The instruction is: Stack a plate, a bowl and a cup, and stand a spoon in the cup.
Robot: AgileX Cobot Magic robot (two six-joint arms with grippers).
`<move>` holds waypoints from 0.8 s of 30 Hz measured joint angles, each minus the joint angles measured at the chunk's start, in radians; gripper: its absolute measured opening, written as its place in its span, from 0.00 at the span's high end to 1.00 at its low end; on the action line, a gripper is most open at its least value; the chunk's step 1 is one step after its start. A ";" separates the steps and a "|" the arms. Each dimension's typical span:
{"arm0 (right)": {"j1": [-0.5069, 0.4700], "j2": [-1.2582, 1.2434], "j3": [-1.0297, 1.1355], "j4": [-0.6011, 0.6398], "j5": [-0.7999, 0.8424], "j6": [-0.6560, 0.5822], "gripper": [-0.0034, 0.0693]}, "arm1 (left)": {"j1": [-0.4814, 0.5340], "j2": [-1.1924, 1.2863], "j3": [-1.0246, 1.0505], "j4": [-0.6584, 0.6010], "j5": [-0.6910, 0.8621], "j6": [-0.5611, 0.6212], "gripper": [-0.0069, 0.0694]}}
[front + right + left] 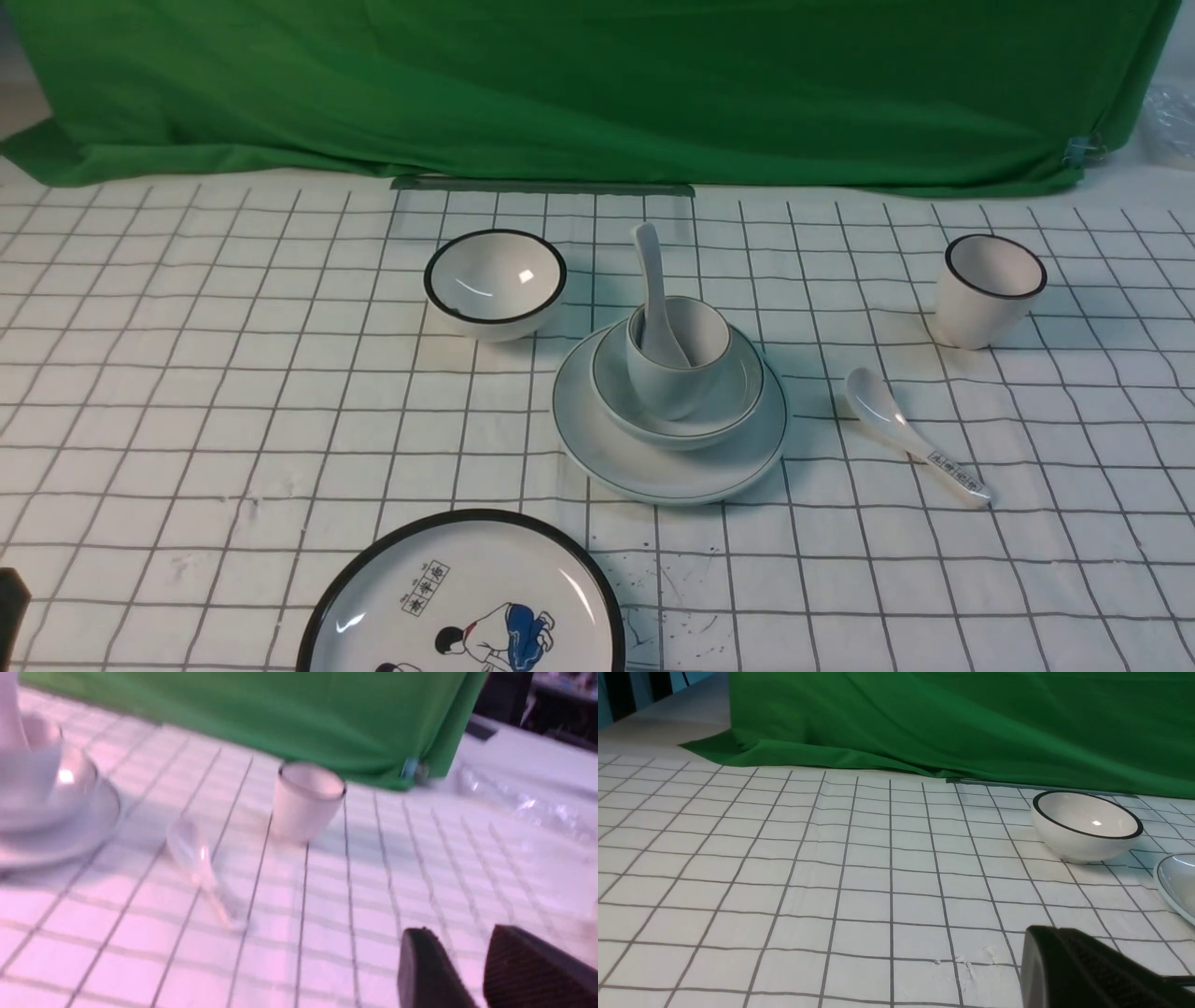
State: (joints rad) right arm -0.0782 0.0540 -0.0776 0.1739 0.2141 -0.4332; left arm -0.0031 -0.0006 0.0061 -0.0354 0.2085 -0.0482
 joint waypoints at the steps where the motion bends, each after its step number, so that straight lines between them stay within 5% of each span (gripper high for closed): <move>1: 0.001 -0.019 0.040 0.000 -0.013 0.018 0.63 | 0.000 0.000 0.000 0.001 0.000 0.000 0.91; 10: 0.091 -0.053 0.085 0.001 0.045 0.127 0.63 | 0.000 -0.001 0.000 0.035 0.008 0.001 0.91; 24: 0.101 -0.053 0.085 0.005 0.043 0.134 0.63 | 0.000 -0.001 0.000 0.043 0.007 0.001 0.91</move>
State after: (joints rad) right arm 0.0229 0.0014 0.0071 0.1787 0.2575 -0.2990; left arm -0.0031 -0.0013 0.0064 0.0078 0.2152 -0.0472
